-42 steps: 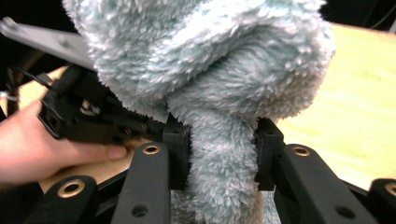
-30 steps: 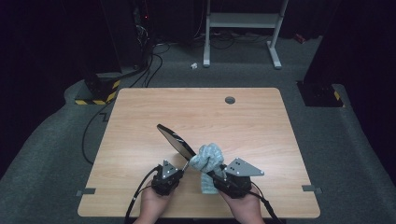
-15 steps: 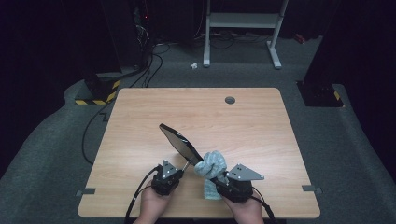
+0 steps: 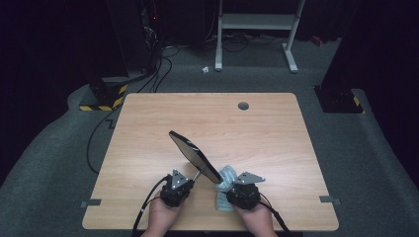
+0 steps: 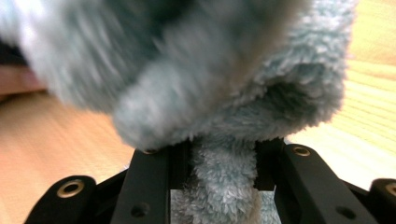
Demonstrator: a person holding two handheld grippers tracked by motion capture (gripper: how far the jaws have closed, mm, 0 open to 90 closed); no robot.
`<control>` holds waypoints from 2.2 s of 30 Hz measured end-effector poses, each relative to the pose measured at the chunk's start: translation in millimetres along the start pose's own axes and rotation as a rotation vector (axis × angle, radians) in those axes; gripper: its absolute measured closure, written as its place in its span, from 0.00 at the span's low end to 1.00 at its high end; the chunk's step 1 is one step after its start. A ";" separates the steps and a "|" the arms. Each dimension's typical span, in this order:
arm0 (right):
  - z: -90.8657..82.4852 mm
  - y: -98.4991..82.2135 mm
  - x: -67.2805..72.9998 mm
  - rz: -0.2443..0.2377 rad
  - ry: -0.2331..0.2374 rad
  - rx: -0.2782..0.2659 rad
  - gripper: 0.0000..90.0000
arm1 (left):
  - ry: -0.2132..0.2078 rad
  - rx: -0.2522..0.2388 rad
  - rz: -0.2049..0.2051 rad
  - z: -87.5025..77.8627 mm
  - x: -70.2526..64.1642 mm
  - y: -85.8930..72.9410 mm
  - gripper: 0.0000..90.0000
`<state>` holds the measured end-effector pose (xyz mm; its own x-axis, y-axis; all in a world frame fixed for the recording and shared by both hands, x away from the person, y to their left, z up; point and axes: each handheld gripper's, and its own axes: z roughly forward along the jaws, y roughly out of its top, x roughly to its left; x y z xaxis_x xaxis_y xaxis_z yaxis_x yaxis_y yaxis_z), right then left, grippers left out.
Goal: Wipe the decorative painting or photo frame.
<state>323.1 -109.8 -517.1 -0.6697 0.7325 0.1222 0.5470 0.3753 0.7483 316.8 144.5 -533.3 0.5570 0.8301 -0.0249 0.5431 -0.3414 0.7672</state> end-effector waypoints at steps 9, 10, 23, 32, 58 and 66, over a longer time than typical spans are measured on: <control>7.4 0.4 -3.7 0.001 -0.002 0.025 0.73 | 0.002 0.000 0.002 -0.2 0.5 0.1 0.98; 5.7 0.0 -3.8 0.000 -0.001 0.019 0.73 | -0.003 -0.001 0.001 0.1 0.4 0.0 0.98; -32.5 -12.8 -17.2 0.010 -0.039 -0.093 0.73 | -0.011 -0.002 0.012 0.1 -0.6 0.1 0.95; -47.6 -13.2 -47.7 0.051 -0.116 -0.134 0.72 | -0.015 -0.004 0.027 0.0 -1.5 -0.1 0.89; -86.8 -34.8 -134.5 0.161 -0.450 -0.107 0.65 | -0.010 -0.002 0.016 -1.1 -2.0 -0.9 0.68; -71.9 -39.5 -142.2 0.179 -0.465 -0.029 0.50 | 0.003 -0.001 0.019 -1.2 -2.4 -1.0 0.65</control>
<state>360.7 -269.7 -517.1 -0.2677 0.9623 -0.0485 0.6143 0.2092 0.7608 314.2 143.3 -533.2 0.5651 0.8250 -0.0083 0.5319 -0.3566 0.7680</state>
